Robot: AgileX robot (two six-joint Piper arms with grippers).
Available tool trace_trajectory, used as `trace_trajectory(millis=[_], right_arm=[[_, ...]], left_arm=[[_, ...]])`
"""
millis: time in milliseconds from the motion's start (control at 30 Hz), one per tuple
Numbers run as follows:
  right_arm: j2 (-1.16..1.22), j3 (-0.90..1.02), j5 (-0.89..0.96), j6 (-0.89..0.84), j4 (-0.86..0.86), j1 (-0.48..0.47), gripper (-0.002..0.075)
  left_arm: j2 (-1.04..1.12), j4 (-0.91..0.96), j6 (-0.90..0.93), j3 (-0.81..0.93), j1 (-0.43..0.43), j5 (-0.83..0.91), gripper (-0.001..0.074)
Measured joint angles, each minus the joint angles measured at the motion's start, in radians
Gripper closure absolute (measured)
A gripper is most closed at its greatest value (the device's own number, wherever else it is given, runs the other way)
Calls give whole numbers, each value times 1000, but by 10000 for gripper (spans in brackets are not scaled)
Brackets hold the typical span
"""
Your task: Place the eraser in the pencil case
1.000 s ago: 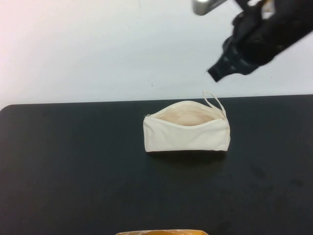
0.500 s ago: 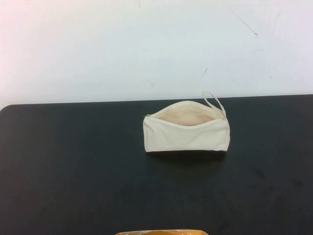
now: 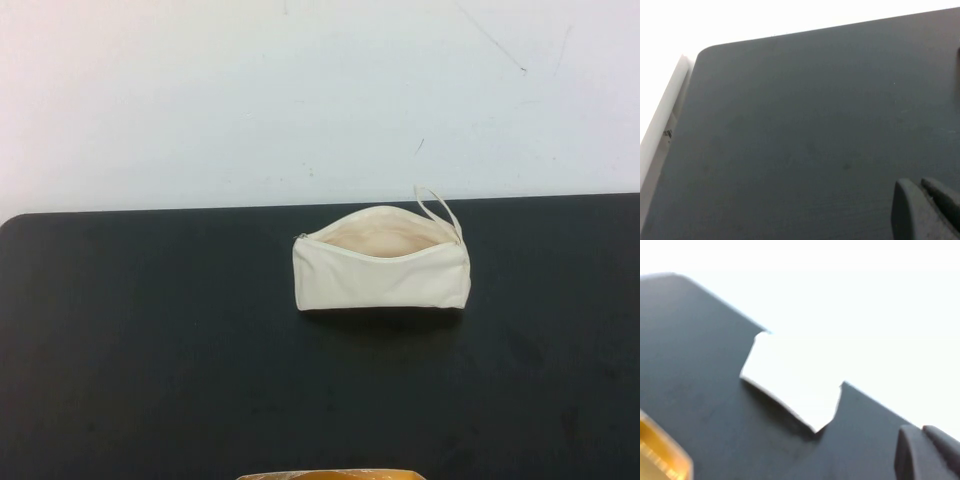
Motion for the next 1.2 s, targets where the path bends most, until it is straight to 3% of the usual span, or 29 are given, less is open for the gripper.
trace_trajectory(millis=[233,333,600,800,1033,1200], right_arm=[[-65,119,-52,249,-150,-5,727],[-86,157,-40,308,-145,-62,727],[-237,284,-63,230,-36,-434,727],[-292,430,-166,96,83,-625,727],[-294,576,-224,65,113,-646,727],[-294,583,-157,65,114,-647,727]], left_arm=[[0,0,0,0,0,0,736],[0,0,0,0,0,0,736],[0,0,0,0,0,0,736],[0,0,0,0,0,0,736],[0,0,0,0,0,0,736],[0,0,0,0,0,0,736]])
